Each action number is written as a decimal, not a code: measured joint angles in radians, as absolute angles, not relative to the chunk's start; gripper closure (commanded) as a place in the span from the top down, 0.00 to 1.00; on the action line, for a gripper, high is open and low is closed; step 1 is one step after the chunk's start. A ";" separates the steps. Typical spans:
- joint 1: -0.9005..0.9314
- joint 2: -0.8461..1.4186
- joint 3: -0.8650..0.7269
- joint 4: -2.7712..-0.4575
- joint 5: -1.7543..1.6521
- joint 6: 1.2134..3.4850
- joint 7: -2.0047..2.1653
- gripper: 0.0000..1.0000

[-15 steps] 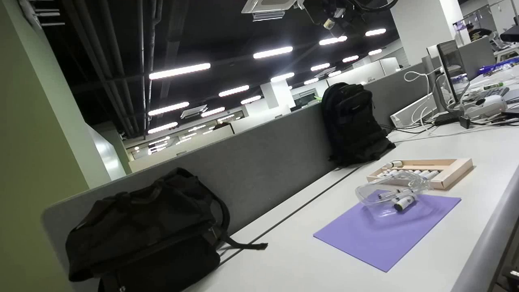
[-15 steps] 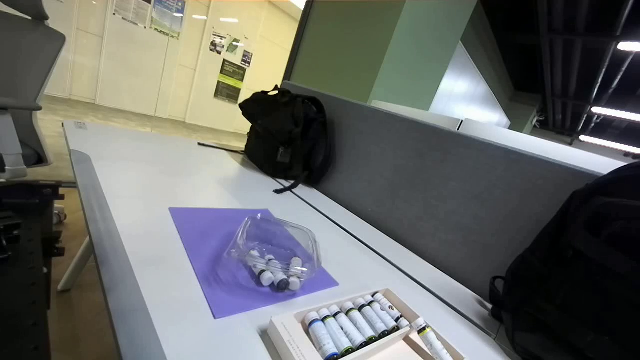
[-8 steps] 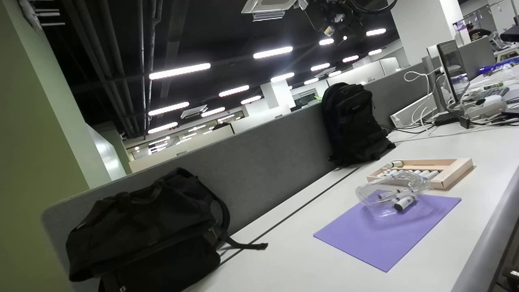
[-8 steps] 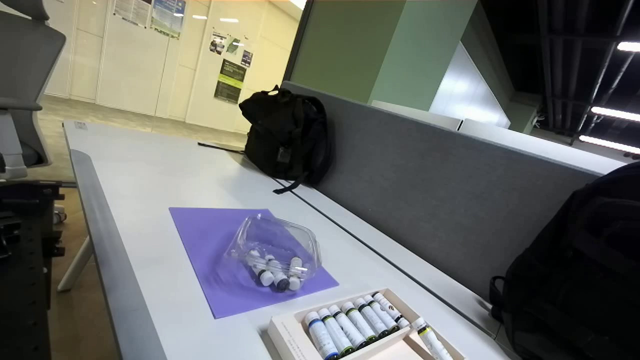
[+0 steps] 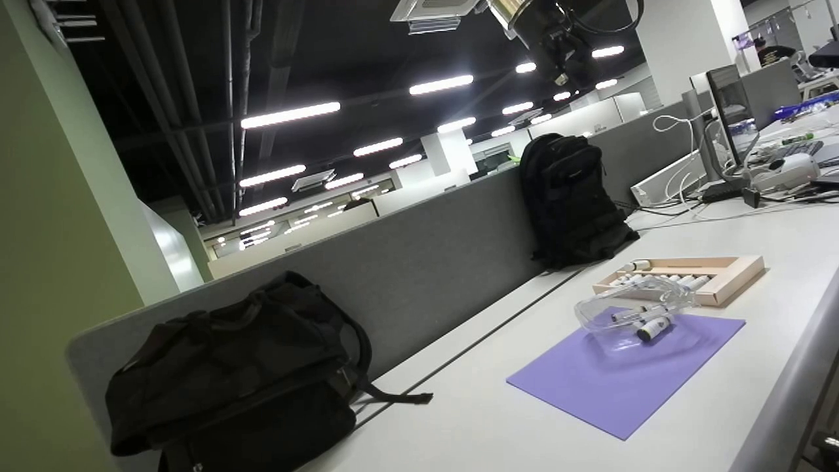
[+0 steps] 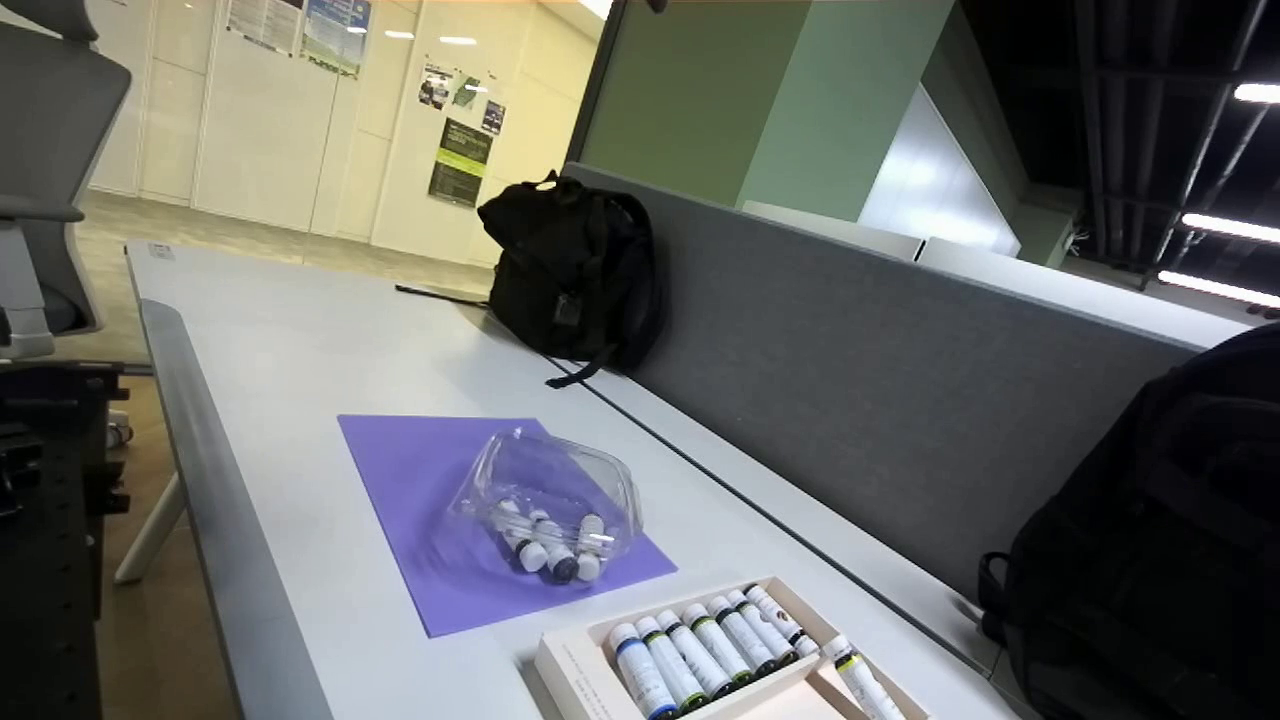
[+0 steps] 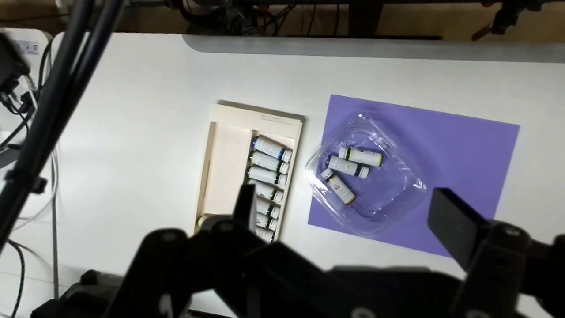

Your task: Take the bottle at the right of the compartment of the box and put it on the table

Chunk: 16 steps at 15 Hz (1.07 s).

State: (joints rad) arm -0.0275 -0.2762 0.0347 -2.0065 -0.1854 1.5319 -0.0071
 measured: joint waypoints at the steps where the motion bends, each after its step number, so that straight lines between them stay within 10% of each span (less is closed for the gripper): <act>1: -0.030 -0.261 0.032 -1.995 -0.189 1.530 -0.009 1.00; 10: -0.027 -0.251 0.033 -1.986 -0.193 1.542 -0.009 1.00; 16: -0.081 -0.218 -0.060 -2.139 -0.216 1.948 -0.010 1.00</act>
State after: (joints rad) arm -0.0810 -0.2177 -0.0603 -2.1395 -0.2156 1.9483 -0.0101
